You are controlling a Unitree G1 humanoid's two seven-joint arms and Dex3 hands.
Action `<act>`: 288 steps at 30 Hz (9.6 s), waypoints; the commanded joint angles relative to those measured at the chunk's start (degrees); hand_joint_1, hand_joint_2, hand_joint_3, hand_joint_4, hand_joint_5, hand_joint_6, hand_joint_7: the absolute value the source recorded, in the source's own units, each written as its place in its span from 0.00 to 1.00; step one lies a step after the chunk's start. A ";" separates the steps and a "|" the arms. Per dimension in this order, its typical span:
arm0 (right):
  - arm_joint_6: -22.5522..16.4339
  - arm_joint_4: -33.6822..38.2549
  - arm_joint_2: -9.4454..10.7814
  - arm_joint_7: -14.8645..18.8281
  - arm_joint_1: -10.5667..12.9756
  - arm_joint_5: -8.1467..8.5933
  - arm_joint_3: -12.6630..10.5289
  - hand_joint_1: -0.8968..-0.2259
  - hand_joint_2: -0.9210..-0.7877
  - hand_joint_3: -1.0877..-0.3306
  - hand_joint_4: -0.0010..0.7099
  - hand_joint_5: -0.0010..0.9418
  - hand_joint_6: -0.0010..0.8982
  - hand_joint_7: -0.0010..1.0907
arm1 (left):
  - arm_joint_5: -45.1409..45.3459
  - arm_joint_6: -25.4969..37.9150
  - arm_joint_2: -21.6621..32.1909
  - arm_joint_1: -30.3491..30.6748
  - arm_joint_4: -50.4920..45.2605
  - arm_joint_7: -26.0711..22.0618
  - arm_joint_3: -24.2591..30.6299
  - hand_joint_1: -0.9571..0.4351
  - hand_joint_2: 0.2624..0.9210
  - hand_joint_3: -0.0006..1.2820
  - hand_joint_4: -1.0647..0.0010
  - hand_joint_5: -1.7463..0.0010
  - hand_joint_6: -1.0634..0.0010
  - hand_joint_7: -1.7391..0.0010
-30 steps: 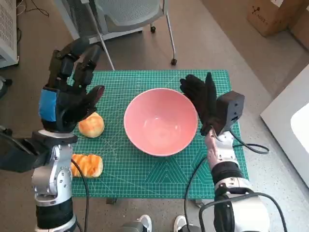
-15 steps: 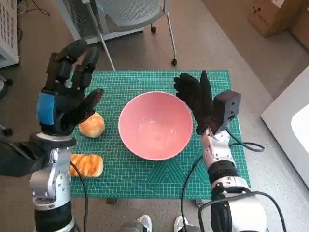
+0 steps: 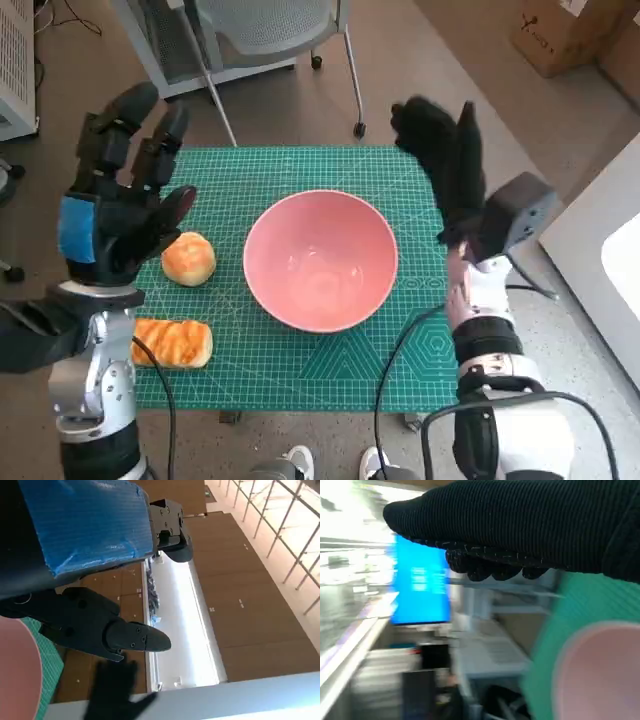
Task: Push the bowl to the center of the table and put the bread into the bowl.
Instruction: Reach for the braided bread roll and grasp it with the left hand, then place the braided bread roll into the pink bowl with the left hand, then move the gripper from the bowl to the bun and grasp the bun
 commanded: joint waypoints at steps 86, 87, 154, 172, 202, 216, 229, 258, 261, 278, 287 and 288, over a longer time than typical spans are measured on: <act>-5.38 -9.40 -0.96 10.64 1.85 6.52 2.46 0.49 0.00 0.83 0.44 0.01 0.53 0.02 | 58.54 12.99 32.57 21.92 -2.10 -10.82 -25.30 0.76 0.92 0.01 0.39 0.97 0.33 0.96; -5.36 -9.39 -0.98 10.66 1.85 6.58 2.50 0.49 0.00 0.83 0.44 0.01 0.53 0.02 | 58.91 12.83 32.43 21.72 -1.77 -10.91 -25.38 0.76 0.93 0.02 0.38 0.97 0.32 0.96; -6.62 -9.29 -2.52 13.19 3.82 7.16 2.21 0.50 0.00 0.82 0.37 0.00 0.50 0.00 | 55.92 3.56 11.07 -23.17 8.90 -11.59 -34.49 0.69 1.00 0.02 0.29 0.39 0.37 0.34; -7.65 -10.85 -3.85 12.02 5.82 7.02 1.67 0.51 0.00 0.79 0.36 0.00 0.50 0.00 | 51.39 4.82 8.22 -23.49 19.36 -20.78 -35.95 0.69 0.86 0.05 0.80 0.88 0.80 0.79; -6.43 -10.23 -2.81 12.57 5.23 7.50 2.92 0.51 0.00 0.78 0.34 0.00 0.50 0.00 | 42.37 11.03 21.07 -17.57 -4.10 -29.35 -21.03 0.60 0.74 0.00 1.00 1.00 0.86 0.94; -5.50 -9.58 -2.54 14.15 4.61 8.58 2.61 0.55 0.00 0.80 0.35 0.00 0.51 0.01 | 42.66 19.20 30.74 -11.00 -12.30 -30.63 -11.89 0.75 0.75 0.00 1.00 1.00 0.84 0.96; -5.44 -8.93 -2.34 14.16 3.82 8.31 3.31 0.53 0.00 0.79 0.35 0.00 0.50 0.00 | 45.99 20.83 33.71 -5.78 -8.58 -29.14 -14.20 0.74 0.74 0.00 1.00 1.00 0.84 0.97; -6.32 -9.32 -3.72 14.26 4.84 7.87 3.34 0.53 0.00 0.79 0.35 0.00 0.50 0.00 | 54.91 15.22 27.92 -14.19 24.38 -22.64 -32.07 0.69 0.74 0.00 1.00 1.00 0.82 0.98; -6.43 -9.62 -3.79 14.20 5.08 7.87 3.35 0.52 0.00 0.79 0.35 0.00 0.50 0.00 | 57.17 15.21 26.24 -15.64 28.87 -21.82 -34.88 0.68 0.73 0.00 0.99 1.00 0.80 0.98; -5.93 -10.73 -4.26 13.83 6.08 7.95 3.28 0.52 0.00 0.79 0.35 0.00 0.51 0.00 | 61.67 14.28 21.31 -20.29 43.94 -22.16 -42.01 0.68 0.79 0.02 0.74 0.97 0.60 0.97; -6.42 -10.94 -3.99 13.46 6.45 7.47 3.71 0.53 0.00 0.79 0.35 0.00 0.50 0.00 | 62.02 11.85 19.87 -21.28 48.83 -21.99 -44.12 0.89 0.96 0.07 0.44 0.34 0.38 0.97; -6.45 -10.94 -3.97 13.43 6.45 7.44 3.75 0.53 0.00 0.79 0.35 0.00 0.50 0.00 | 62.02 11.59 19.75 -21.42 49.28 -21.87 -44.23 0.92 0.97 0.07 0.41 0.32 0.34 0.96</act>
